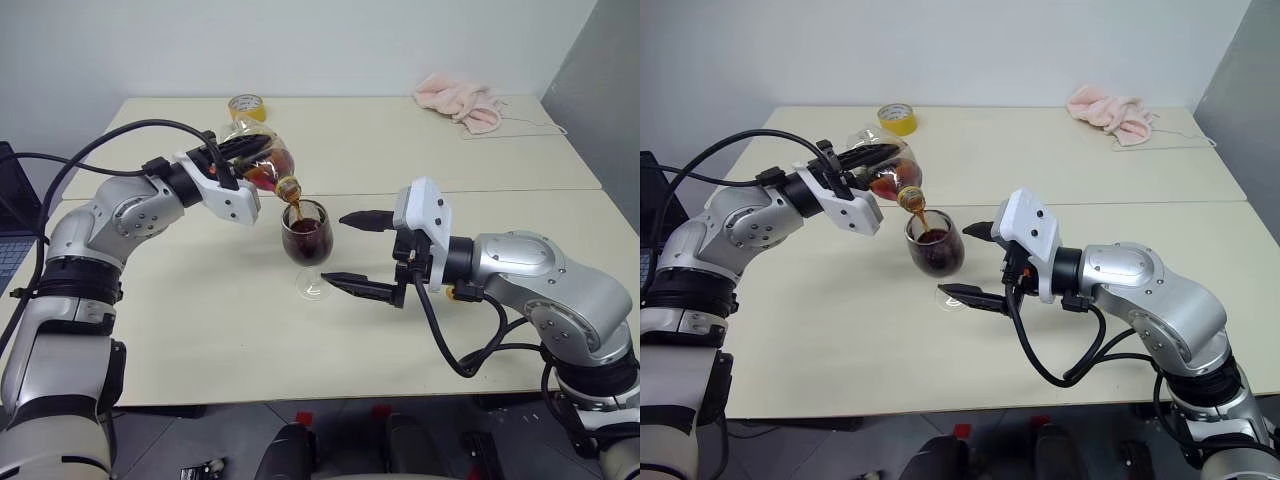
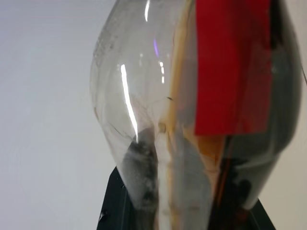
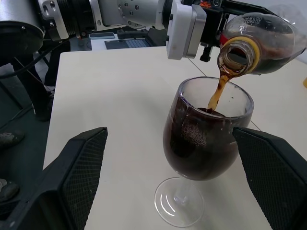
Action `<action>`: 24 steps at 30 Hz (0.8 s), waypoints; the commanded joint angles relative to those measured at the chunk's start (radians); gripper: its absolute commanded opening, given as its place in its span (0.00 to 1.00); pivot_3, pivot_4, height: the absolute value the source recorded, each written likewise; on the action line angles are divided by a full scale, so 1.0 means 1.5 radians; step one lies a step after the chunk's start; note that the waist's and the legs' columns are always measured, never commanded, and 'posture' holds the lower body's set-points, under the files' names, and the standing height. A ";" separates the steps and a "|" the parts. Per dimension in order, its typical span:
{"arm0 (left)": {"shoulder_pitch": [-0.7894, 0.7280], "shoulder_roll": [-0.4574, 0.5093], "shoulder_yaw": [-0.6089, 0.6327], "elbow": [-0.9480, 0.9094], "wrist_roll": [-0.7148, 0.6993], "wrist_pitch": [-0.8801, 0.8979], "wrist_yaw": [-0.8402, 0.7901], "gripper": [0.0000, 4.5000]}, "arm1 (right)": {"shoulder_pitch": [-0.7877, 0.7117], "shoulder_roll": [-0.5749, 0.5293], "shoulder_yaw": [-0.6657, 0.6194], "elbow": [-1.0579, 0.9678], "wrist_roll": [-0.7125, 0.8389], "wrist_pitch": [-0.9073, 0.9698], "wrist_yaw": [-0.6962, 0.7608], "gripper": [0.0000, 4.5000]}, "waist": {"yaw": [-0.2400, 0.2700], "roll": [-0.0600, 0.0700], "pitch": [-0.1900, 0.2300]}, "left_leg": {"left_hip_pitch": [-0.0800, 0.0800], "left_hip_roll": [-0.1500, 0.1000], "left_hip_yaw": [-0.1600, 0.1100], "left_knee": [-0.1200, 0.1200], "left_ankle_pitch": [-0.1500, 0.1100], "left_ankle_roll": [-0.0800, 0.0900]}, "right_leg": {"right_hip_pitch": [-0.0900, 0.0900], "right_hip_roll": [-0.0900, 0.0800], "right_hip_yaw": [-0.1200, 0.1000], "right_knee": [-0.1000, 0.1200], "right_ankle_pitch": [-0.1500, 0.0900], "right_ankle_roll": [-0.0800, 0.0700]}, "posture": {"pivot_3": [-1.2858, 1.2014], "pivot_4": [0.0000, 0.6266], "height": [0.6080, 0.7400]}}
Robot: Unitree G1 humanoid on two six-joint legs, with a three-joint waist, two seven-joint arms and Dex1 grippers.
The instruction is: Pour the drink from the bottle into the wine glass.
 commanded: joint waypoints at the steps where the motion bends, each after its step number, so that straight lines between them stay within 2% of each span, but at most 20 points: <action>1: 0.012 -0.003 0.012 -0.045 -0.058 0.017 -0.021 0.15 | -0.002 0.001 -0.013 -0.023 0.005 -0.010 0.002 1.00 | 0.000 0.000 0.000 | 0.000 0.000 0.000 0.000 0.000 0.000 | 0.000 0.000 0.000 0.000 0.000 0.000 | 0.52 0.24 1.00; 17: 0.065 -0.020 0.027 -0.117 -0.145 0.096 -0.078 0.15 | -0.003 0.010 -0.012 -0.019 -0.002 -0.017 0.001 1.00 | 0.000 0.000 0.000 | 0.000 0.000 0.000 0.000 0.000 0.000 | 0.000 0.000 0.000 0.000 0.000 0.000 | 0.52 0.24 1.00; 24: 0.100 -0.055 0.060 -0.165 -0.241 0.208 -0.112 0.15 | -0.009 0.009 -0.030 -0.022 0.009 -0.013 0.002 1.00 | 0.000 0.000 0.000 | 0.000 0.000 0.000 0.000 0.000 0.000 | 0.000 0.000 0.000 0.000 0.000 0.000 | 0.52 0.24 1.00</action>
